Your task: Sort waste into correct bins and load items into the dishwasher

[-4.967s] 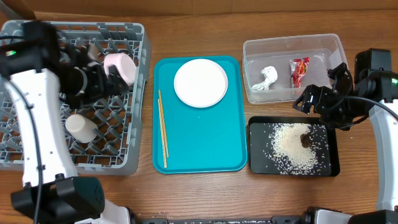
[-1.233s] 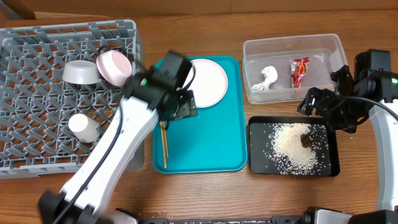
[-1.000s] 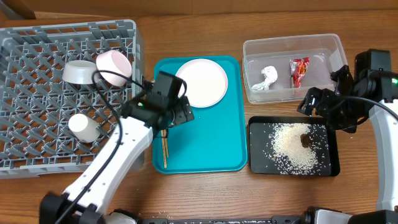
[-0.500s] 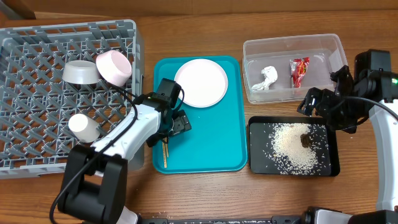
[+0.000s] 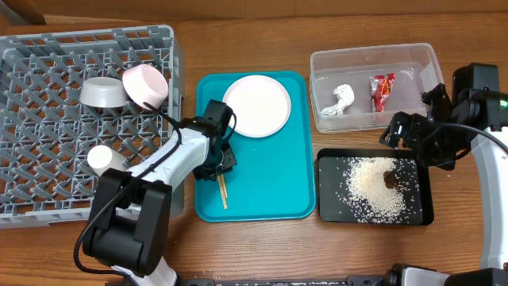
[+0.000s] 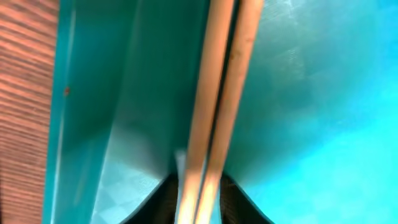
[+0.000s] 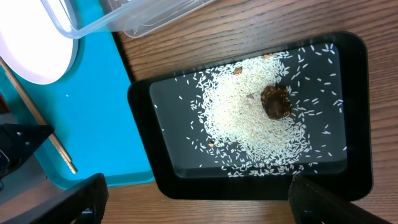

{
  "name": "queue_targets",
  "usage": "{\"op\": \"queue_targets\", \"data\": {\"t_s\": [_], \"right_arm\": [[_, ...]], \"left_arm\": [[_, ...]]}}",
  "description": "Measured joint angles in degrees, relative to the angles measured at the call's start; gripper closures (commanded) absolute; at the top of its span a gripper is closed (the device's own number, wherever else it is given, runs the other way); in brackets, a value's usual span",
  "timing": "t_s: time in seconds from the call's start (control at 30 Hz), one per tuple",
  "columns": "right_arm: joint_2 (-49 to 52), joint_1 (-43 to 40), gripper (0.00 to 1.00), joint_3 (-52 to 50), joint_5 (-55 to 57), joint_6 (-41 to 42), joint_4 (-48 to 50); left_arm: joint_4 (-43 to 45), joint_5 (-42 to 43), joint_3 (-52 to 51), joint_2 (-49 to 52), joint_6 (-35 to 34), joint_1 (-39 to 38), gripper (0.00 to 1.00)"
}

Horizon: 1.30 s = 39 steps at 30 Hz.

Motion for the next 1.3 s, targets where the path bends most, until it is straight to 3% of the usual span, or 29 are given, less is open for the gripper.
{"op": "queue_targets", "data": {"t_s": [0.23,0.67,0.9,1.27,1.3], "right_arm": [[0.0,0.0,0.05,0.0,0.0,-0.04,-0.13],[0.0,0.0,0.05,0.0,-0.02,-0.02,-0.55],[0.0,0.0,0.05,0.0,0.0,-0.02,-0.57],[0.0,0.0,0.05,0.0,0.0,-0.04,-0.57],[0.0,0.0,0.05,0.0,-0.02,-0.02,-0.55]], "left_arm": [[0.24,1.09,1.77,0.96,1.7,0.0,0.96],[-8.17,0.94,9.84,1.9,4.37,0.0,0.96],[-11.41,-0.9,10.6,-4.04,4.92,0.04,0.96],[-13.35,-1.07,11.13,-17.35,19.63,7.21,0.91],[-13.49,-0.85,11.15,-17.49,20.06,7.63,0.85]]}}
